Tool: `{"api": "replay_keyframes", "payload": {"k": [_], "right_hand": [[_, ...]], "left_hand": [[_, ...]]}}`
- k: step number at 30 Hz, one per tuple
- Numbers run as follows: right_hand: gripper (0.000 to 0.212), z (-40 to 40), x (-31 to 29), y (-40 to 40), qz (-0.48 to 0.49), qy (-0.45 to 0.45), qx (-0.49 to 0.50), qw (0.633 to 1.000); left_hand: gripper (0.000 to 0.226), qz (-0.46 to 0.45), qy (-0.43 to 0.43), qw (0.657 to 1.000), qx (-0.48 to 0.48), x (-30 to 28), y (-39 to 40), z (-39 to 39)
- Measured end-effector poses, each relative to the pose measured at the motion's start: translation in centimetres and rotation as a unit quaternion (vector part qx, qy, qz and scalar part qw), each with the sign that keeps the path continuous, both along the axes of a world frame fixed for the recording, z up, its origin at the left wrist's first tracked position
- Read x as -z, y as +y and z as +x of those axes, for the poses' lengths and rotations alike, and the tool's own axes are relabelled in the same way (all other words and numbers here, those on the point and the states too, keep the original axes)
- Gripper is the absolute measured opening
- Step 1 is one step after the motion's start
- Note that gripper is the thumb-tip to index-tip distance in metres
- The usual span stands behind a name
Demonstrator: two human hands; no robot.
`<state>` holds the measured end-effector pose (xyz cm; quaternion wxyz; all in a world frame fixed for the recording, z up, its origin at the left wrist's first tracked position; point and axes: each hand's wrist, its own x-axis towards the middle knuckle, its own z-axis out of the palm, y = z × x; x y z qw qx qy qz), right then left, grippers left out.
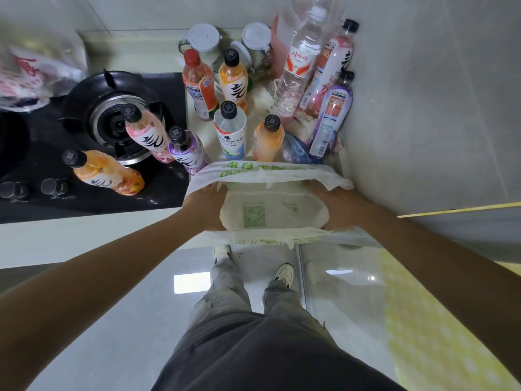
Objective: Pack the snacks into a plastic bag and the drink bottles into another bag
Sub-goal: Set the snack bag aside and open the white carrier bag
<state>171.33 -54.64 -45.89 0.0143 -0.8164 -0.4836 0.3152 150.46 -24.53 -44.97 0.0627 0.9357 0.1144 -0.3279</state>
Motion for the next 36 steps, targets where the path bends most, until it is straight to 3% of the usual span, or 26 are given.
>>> {"api": "replay_keyframes", "payload": {"k": [2, 4, 7, 9, 11, 14, 17, 19, 23, 26, 31, 36], "right_hand": [[0.132, 0.0, -0.2, 0.3, -0.036, -0.012, -0.011, 0.999], [0.114, -0.3, -1.2, 0.9, -0.042, -0.038, 0.003, 0.998], [0.056, -1.0, -2.3, 1.5, 0.099, -0.113, -0.030, 0.988], [0.018, -1.8, -2.4, 1.4, 0.221, -0.189, -0.028, 0.956], [0.012, -2.5, -3.1, 1.3, 0.248, -0.259, 0.004, 0.933], [0.028, -3.0, -3.1, 0.7, 0.210, -0.287, 0.049, 0.933], [0.056, -2.9, -2.7, 0.1, 0.143, -0.229, 0.055, 0.961], [0.062, -2.8, -2.3, -0.1, 0.112, -0.202, 0.039, 0.972], [0.058, -2.5, -1.5, 0.2, 0.062, -0.191, -0.002, 0.980], [0.080, -2.2, -1.4, 0.9, 0.016, -0.168, -0.001, 0.986], [0.129, -1.9, -1.2, 1.4, -0.046, -0.139, 0.013, 0.989], [0.144, -1.9, -0.7, 1.1, -0.064, -0.132, 0.004, 0.989]], "left_hand": [[0.113, -0.009, 0.002, 1.000, 0.007, -0.5, 0.0, 0.2], [0.093, -0.014, -0.034, 0.997, 0.063, -1.1, 0.2, 0.0], [0.046, -0.055, -0.238, 0.945, 0.218, -1.7, 0.4, -1.3], [0.028, -0.071, -0.360, 0.895, 0.255, -2.2, 0.6, -2.4], [0.027, -0.056, -0.403, 0.883, 0.235, -2.8, 0.6, -3.1], [0.039, -0.013, -0.355, 0.913, 0.201, -2.6, 1.5, -3.4], [0.068, 0.030, -0.243, 0.956, 0.163, -1.8, 2.2, -3.3], [0.088, 0.052, -0.187, 0.970, 0.145, -1.0, 2.1, -3.2], [0.105, 0.075, -0.165, 0.974, 0.136, 0.3, 1.2, -2.9], [0.110, 0.069, -0.155, 0.974, 0.147, 0.7, 0.6, -2.3], [0.089, 0.080, -0.146, 0.964, 0.206, 1.4, 1.4, -2.5], [0.113, 0.170, -0.079, 0.973, 0.138, 1.0, 0.6, -1.9]]}}
